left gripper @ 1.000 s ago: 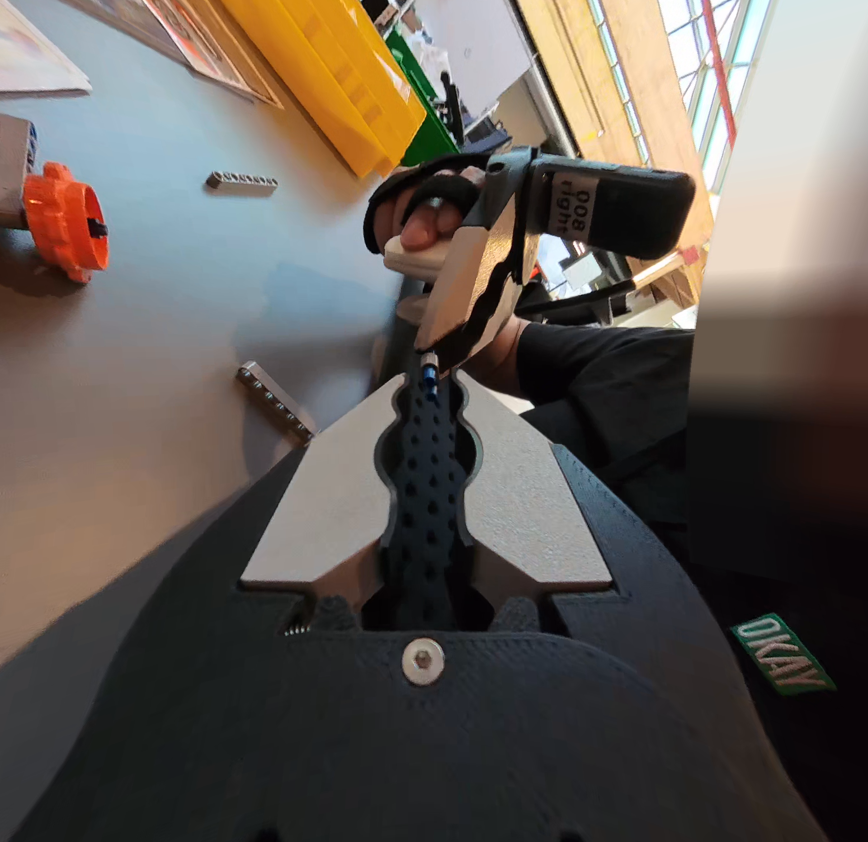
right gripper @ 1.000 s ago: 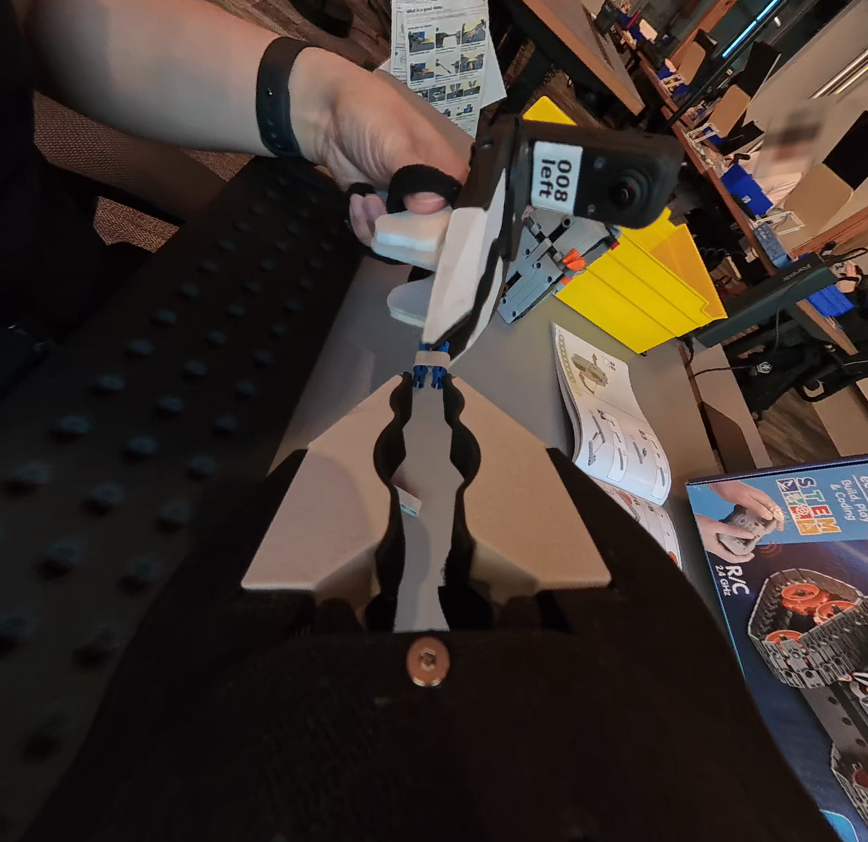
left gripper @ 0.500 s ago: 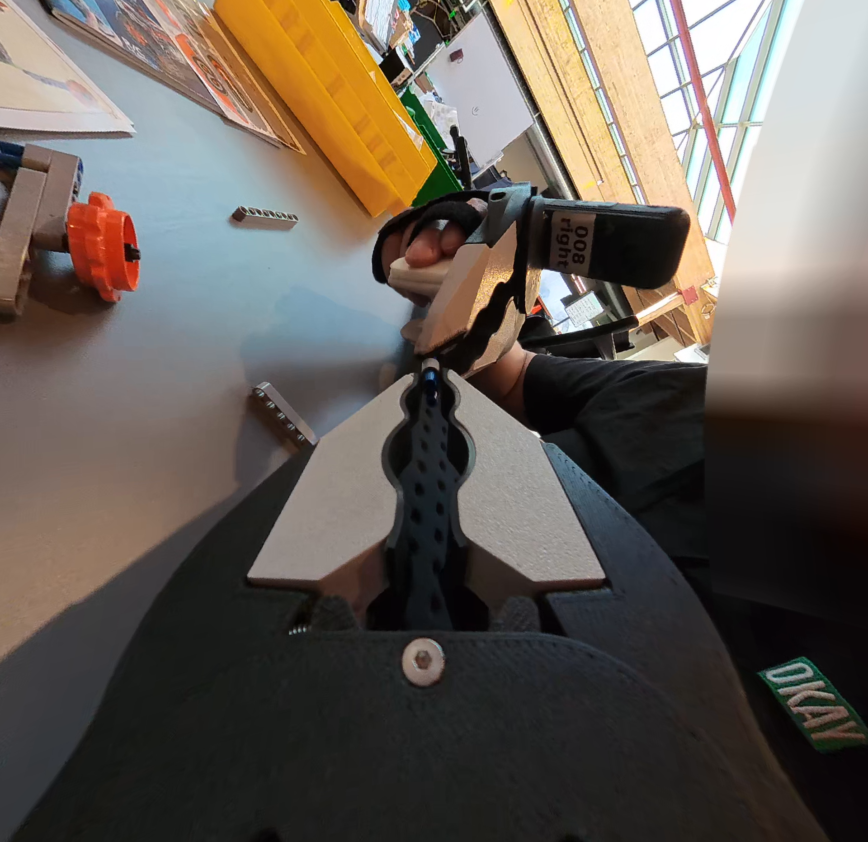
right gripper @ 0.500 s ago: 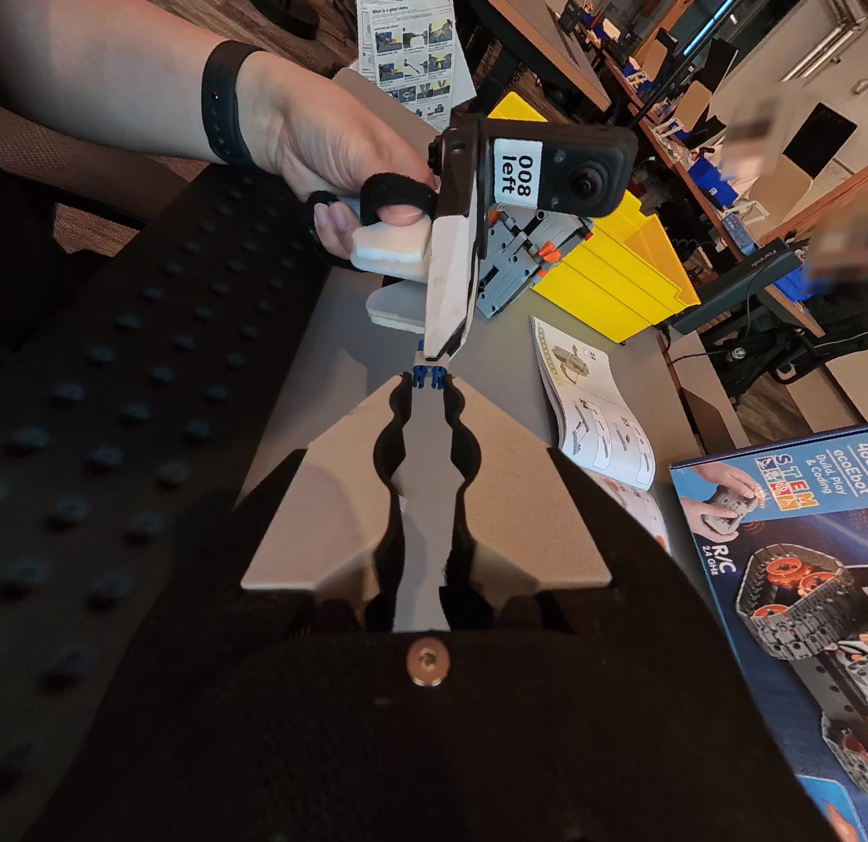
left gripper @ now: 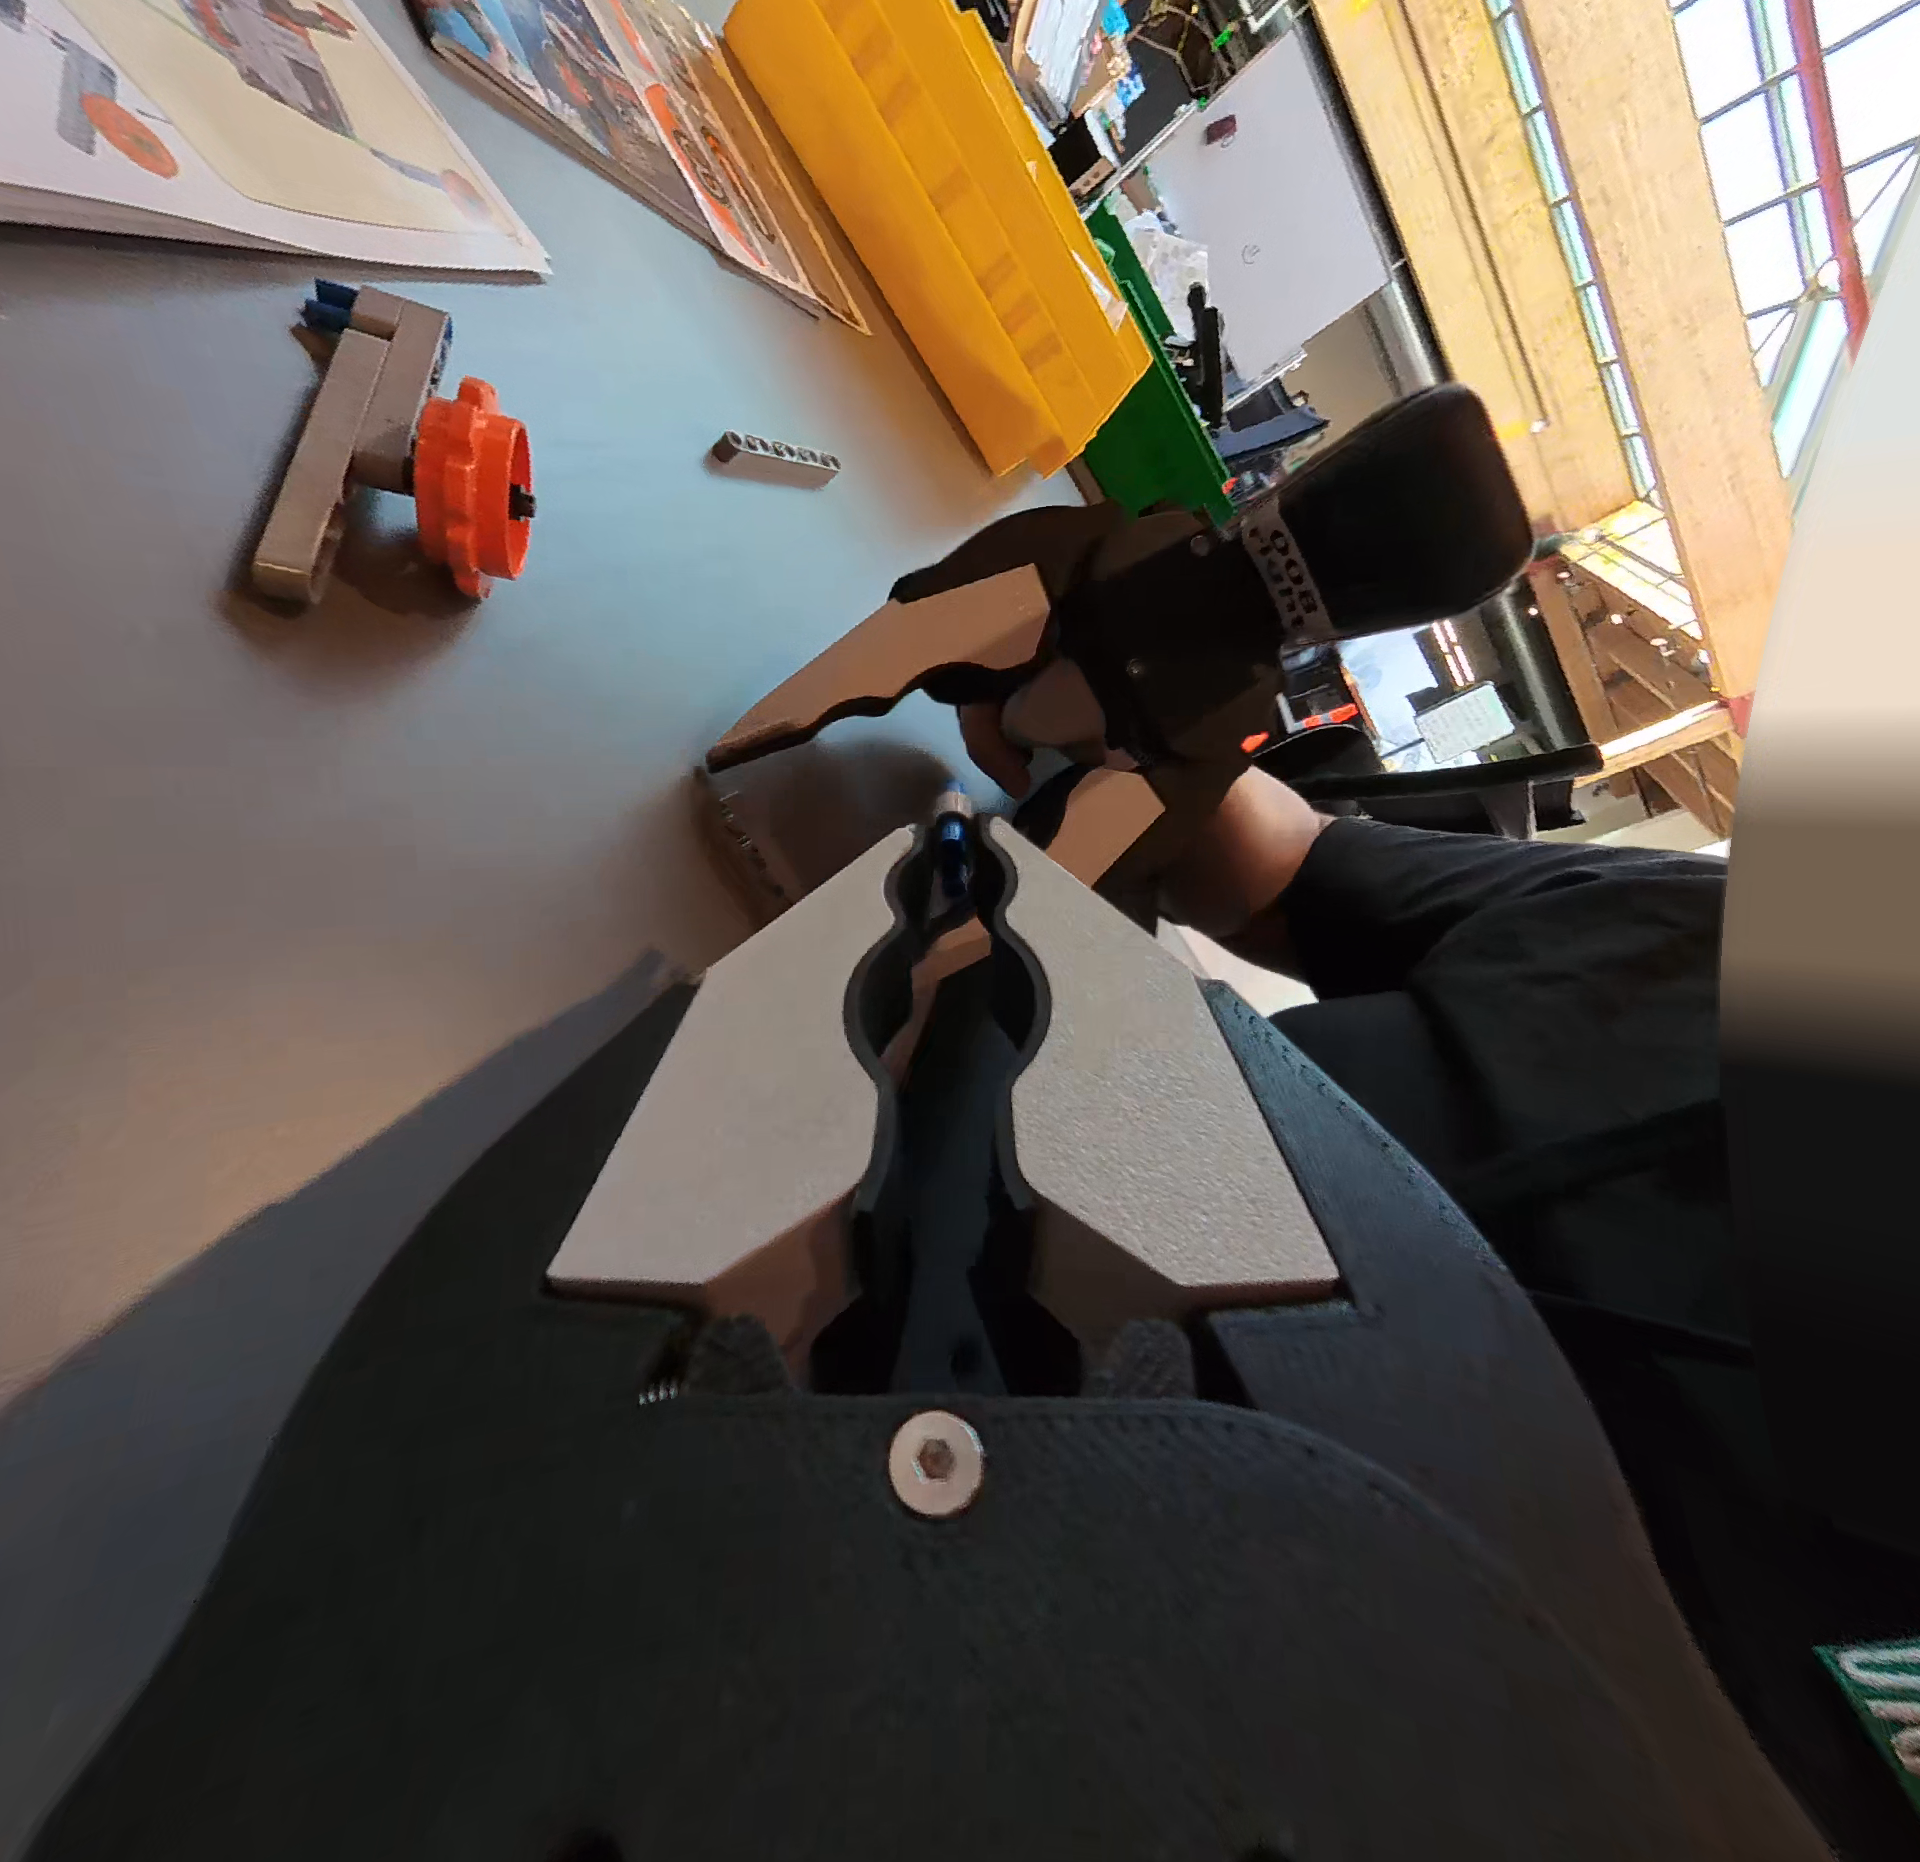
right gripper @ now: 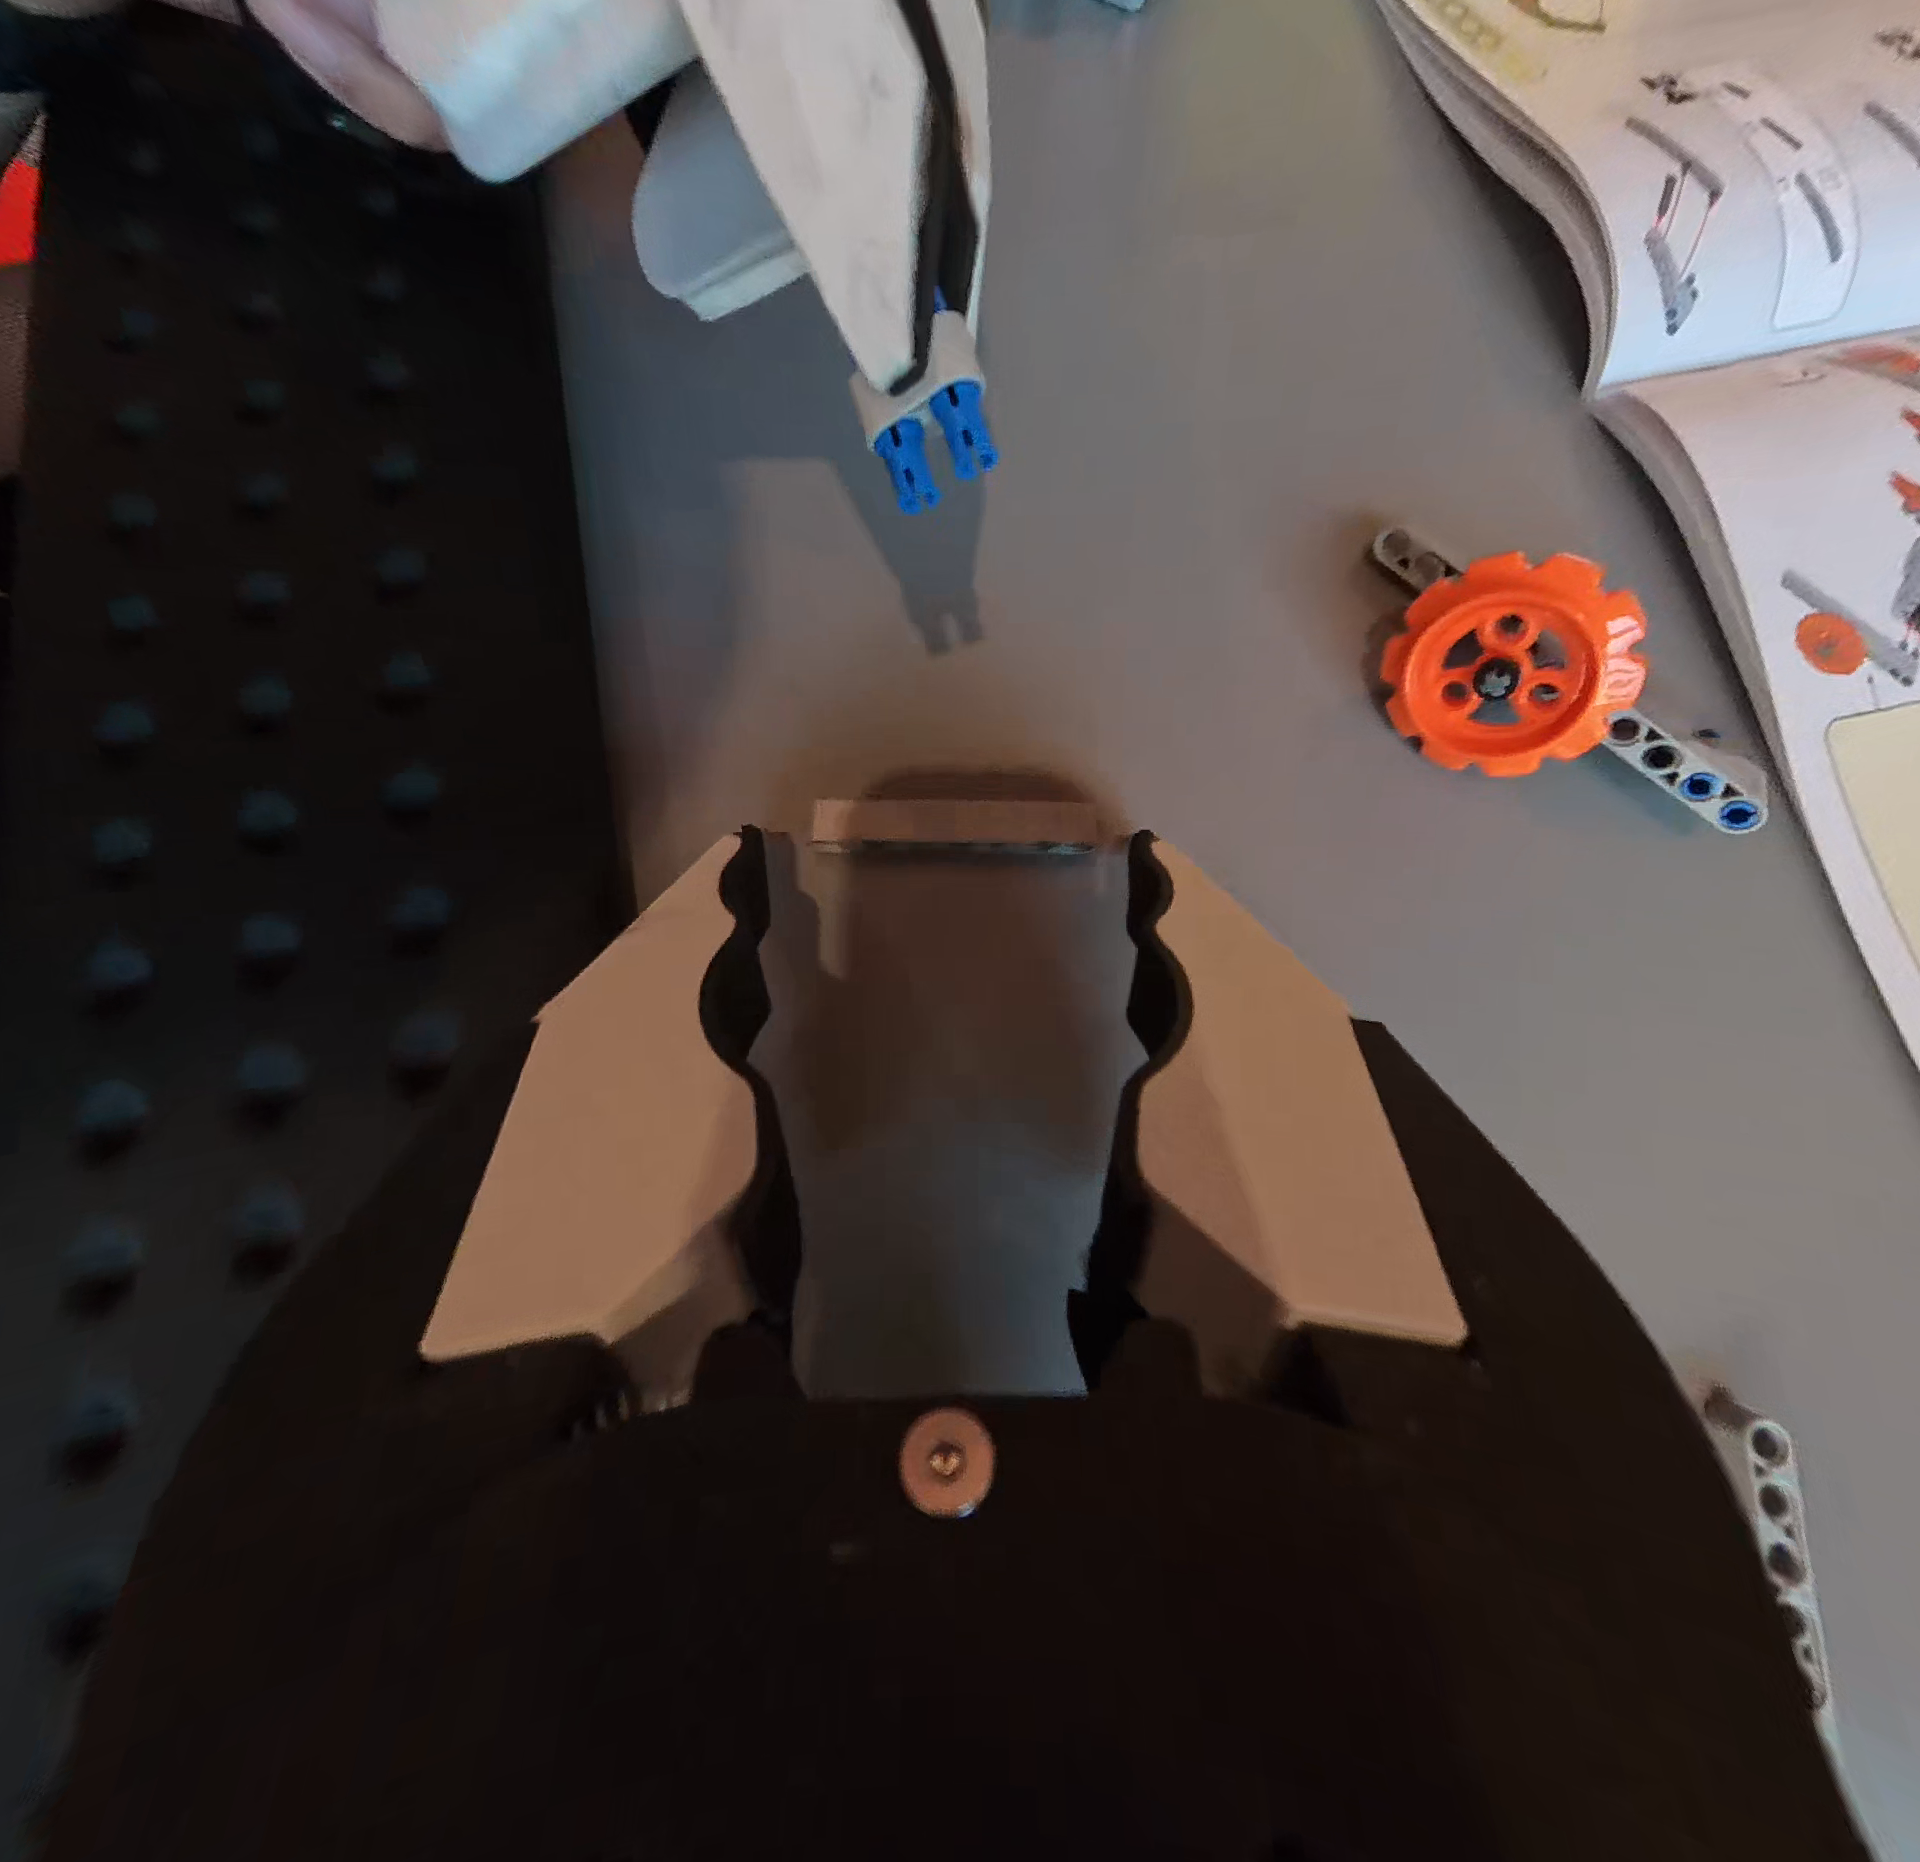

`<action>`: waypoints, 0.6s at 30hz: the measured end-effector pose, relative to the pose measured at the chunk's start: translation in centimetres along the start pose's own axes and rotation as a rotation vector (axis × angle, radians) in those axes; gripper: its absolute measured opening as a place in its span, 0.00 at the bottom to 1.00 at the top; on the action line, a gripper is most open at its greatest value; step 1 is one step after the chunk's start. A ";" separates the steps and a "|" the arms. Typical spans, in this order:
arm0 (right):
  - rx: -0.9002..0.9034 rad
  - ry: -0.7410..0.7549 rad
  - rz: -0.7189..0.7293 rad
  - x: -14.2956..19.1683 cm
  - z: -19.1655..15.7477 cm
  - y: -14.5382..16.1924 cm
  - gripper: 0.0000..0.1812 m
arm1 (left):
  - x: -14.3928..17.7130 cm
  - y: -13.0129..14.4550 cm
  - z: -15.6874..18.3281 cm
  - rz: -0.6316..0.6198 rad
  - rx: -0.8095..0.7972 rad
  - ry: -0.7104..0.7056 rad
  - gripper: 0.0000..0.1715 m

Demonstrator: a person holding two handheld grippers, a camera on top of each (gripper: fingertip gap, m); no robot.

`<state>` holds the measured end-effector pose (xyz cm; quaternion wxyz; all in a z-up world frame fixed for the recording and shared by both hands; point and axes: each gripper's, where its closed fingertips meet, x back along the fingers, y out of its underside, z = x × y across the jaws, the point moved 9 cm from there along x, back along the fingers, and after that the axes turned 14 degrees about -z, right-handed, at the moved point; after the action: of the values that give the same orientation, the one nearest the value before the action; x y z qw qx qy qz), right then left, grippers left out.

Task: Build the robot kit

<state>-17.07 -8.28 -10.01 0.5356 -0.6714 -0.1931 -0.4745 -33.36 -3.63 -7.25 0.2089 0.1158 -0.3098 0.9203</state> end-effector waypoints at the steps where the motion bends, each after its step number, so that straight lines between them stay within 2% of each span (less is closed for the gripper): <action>1: -0.013 0.004 -0.005 -0.1 0.1 0.1 0.38 | 0.0 0.1 0.0 -0.006 0.003 -0.018 0.03; 10: -0.041 0.029 0.013 -0.3 0.2 -0.1 0.37 | -0.2 0.5 -0.4 -0.044 0.034 -0.119 0.03; 14: -0.017 0.019 0.029 -0.4 -0.1 -0.1 0.31 | -0.3 0.6 -0.8 -0.042 0.062 -0.123 0.03; 18: 0.004 0.005 0.025 -0.4 -0.1 -0.2 0.31 | -0.5 0.8 -1.1 -0.055 0.066 -0.159 0.03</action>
<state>-17.47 -8.15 -10.21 0.5433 -0.6715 -0.1839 -0.4691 -33.36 -3.67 -8.69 0.2048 0.2037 -0.2918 0.9118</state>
